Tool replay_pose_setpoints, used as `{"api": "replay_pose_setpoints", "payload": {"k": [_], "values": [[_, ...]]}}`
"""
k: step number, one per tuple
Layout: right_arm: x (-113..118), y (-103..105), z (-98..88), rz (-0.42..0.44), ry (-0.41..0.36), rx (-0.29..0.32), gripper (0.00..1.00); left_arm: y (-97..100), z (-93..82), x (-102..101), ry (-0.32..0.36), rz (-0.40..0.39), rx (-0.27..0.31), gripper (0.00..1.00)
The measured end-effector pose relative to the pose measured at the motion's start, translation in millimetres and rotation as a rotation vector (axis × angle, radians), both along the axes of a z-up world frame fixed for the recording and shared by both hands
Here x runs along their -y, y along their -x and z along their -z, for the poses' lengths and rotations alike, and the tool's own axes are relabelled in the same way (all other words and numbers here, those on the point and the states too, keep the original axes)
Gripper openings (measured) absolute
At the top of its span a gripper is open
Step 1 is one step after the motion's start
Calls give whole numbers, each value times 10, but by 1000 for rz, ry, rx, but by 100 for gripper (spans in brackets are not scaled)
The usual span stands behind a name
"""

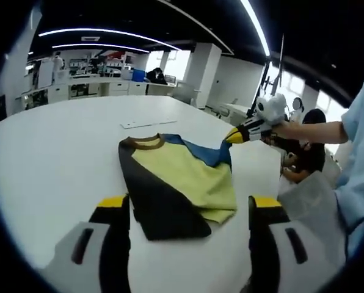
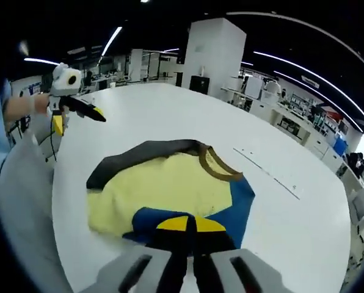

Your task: Fold the garment on the visible template until the final outline fits inside the template.

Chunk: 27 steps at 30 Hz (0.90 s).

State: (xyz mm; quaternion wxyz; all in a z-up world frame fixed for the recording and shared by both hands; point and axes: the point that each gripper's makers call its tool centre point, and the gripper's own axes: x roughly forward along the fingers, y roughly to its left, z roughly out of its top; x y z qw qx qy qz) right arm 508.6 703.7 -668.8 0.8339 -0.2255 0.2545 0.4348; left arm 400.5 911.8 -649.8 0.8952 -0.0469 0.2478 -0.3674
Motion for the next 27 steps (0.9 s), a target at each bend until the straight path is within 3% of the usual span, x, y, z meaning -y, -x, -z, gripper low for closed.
{"api": "replay_pose_setpoints", "payload": {"k": [3, 9, 19, 27], "values": [[-173, -91, 36, -33, 14, 1, 0, 21, 9, -15, 10, -11, -7, 76], [-400, -215, 298, -64, 45, -29, 0, 46, 22, -54, 19, -32, -13, 76], [-431, -302, 608, -42, 63, -101, 0, 44, 17, -65, 31, -52, -17, 76], [-421, -286, 637, -32, 54, -111, 0, 52, 26, -46, 41, -52, -21, 76]]}}
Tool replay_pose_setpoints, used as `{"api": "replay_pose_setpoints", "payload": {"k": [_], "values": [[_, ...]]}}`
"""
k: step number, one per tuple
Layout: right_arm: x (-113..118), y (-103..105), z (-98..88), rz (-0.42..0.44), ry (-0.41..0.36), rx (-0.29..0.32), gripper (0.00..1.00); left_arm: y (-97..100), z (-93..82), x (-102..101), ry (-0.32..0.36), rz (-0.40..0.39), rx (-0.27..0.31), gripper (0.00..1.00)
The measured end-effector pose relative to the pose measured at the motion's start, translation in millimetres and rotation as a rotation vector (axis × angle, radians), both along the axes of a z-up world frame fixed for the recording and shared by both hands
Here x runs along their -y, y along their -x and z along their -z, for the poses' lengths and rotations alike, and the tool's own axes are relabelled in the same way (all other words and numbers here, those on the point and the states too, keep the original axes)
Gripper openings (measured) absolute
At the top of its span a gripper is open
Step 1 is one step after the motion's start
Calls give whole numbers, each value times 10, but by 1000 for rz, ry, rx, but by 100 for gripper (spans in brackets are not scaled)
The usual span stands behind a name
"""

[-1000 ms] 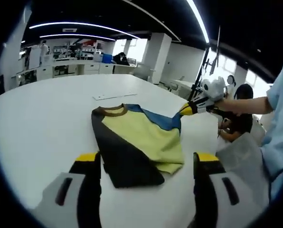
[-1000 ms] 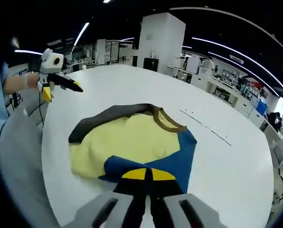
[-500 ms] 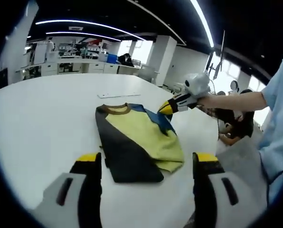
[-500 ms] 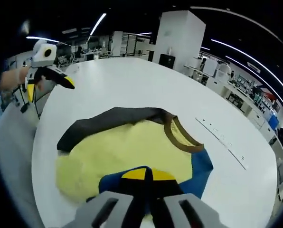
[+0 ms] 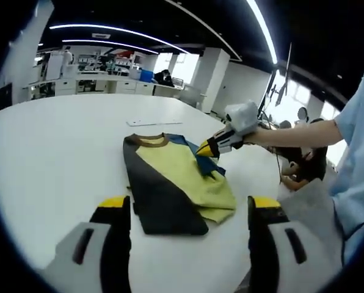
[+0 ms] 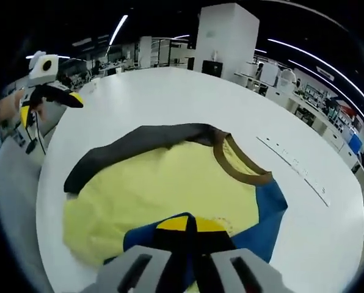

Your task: Fold the garment on the visible template until the final outline fits inside the template.

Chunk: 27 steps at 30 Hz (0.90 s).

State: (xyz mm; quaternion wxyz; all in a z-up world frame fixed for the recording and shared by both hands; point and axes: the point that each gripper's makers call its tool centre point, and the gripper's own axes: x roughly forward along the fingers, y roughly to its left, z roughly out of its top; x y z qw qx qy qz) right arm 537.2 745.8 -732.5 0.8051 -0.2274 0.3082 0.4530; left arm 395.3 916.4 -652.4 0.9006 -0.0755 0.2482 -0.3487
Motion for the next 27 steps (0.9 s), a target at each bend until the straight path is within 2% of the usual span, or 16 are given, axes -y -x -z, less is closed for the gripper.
{"api": "replay_pose_setpoints", "payload": {"k": [2, 3, 5, 8, 12, 14, 18, 21, 27], "values": [[4, -11, -68, 16, -42, 20, 3, 6, 4, 3, 1, 1, 0, 76], [0, -13, -100, 35, -75, 16, 9, 9, 4, 6, 2, 1, 0, 76], [35, 36, -151, 75, -134, -29, 16, 15, 0, 15, 11, 1, 1, 76], [146, 37, -209, 91, -147, 0, 25, 24, 5, 24, 13, 2, 0, 76], [284, 111, -275, 125, -185, 0, 38, 30, 6, 46, 20, 7, 0, 76], [338, 156, -294, 139, -191, -1, 40, 27, -2, 62, 23, 9, 1, 76], [451, 260, -372, 185, -228, 9, 51, 16, -20, 99, 28, 16, 5, 76], [550, 356, -394, 217, -252, -1, 51, 13, -34, 134, 31, 23, 8, 76], [713, 474, -318, 272, -264, -27, 50, 19, -37, 181, 35, 35, 7, 76]]}}
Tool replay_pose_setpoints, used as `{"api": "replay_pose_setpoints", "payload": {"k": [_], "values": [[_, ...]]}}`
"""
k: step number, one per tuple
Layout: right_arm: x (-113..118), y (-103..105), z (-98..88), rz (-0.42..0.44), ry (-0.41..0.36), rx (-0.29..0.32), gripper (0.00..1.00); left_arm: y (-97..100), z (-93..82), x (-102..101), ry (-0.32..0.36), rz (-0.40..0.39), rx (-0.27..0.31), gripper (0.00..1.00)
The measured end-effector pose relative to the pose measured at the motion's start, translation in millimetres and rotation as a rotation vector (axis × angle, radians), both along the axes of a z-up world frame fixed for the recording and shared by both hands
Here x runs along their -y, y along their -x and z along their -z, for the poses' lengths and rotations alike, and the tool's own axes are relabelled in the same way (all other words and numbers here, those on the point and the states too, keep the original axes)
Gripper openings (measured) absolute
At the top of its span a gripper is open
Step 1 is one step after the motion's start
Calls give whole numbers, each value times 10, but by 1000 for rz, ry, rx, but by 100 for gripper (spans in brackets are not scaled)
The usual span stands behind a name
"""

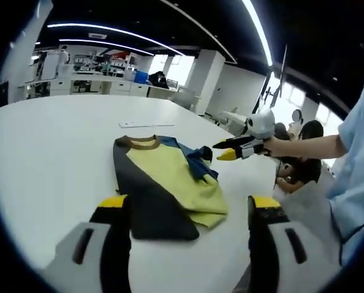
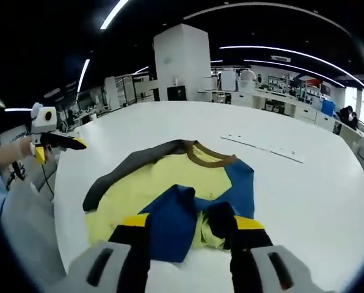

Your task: Fold the garment on the visible template until the final outline fits inside the template.

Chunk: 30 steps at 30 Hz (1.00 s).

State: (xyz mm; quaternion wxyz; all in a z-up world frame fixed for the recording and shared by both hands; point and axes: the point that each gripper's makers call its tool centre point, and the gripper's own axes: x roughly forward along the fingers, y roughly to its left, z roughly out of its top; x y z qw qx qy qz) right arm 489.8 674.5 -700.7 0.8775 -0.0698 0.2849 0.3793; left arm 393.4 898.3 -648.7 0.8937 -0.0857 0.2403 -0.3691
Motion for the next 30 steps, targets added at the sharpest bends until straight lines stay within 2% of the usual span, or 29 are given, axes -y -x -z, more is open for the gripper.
{"api": "replay_pose_setpoints", "payload": {"k": [5, 11, 15, 21, 27, 30], "values": [[42, 111, 36, 13, 2, -13, 47, 1, 3, 15, 1, 5, 0, 76], [-82, 330, 29, -29, 6, -5, 40, 6, 4, 25, 11, 3, -2, 76], [-145, 444, 137, -85, 39, -13, 31, 17, 5, 37, 12, 4, -3, 76], [-320, 634, 309, -171, 103, -9, 25, 43, 10, 35, 14, 5, -7, 76], [-450, 691, 462, -202, 144, -10, 17, 64, 8, 10, 16, 0, -9, 76], [-475, 693, 531, -210, 171, -3, 16, 77, 5, -7, 19, -5, -10, 76]]}}
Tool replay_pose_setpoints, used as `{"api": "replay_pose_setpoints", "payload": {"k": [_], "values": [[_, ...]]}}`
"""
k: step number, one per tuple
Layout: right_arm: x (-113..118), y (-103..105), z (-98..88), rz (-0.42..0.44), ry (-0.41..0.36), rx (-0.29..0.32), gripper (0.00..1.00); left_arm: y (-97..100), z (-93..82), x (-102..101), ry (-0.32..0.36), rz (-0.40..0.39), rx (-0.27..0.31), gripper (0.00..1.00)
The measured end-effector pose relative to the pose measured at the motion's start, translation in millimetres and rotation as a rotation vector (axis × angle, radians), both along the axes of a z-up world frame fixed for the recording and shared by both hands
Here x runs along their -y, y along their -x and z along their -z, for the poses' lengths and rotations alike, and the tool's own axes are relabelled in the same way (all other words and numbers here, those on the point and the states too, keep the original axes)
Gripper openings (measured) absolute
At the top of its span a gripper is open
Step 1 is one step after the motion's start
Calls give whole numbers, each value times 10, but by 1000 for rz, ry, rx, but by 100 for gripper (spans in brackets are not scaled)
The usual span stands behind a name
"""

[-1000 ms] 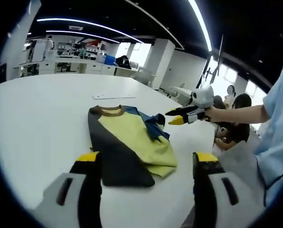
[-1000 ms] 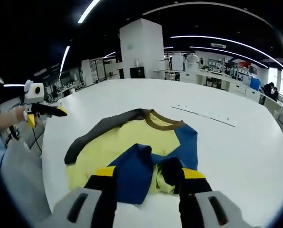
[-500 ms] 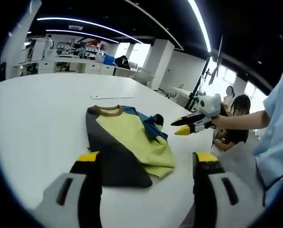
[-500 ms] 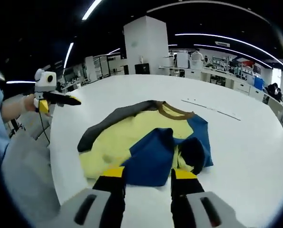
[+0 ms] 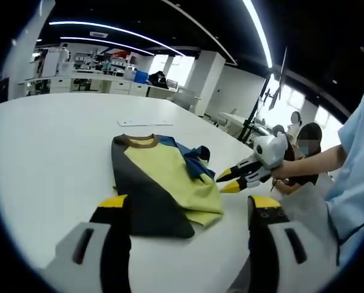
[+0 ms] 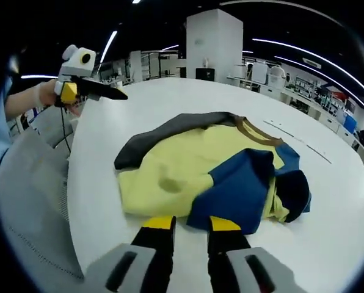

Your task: Fold the garment on the visible template until the final outline fits inside the template.

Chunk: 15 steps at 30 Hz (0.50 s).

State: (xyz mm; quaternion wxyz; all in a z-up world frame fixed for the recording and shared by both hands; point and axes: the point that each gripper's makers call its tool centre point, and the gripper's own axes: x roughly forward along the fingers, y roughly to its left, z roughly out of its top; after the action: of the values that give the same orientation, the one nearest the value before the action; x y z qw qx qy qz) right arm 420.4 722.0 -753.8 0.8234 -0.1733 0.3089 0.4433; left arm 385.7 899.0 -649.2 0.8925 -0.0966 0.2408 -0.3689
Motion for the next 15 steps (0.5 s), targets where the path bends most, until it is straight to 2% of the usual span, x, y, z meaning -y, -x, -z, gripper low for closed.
{"api": "replay_pose_setpoints", "payload": {"k": [2, 7, 12, 15], "values": [[14, -15, 33, -4, 33, 25, 15, 11, 2, -14, 0, -2, 0, 76], [29, -84, 57, 24, 55, 60, 11, 28, 7, -58, 0, -11, -3, 76], [20, -116, 125, 31, 82, 70, 8, 45, 10, -80, 4, -20, -4, 75], [21, -121, 94, 42, 73, 68, 3, 56, 16, -90, 5, -22, -5, 75]]}}
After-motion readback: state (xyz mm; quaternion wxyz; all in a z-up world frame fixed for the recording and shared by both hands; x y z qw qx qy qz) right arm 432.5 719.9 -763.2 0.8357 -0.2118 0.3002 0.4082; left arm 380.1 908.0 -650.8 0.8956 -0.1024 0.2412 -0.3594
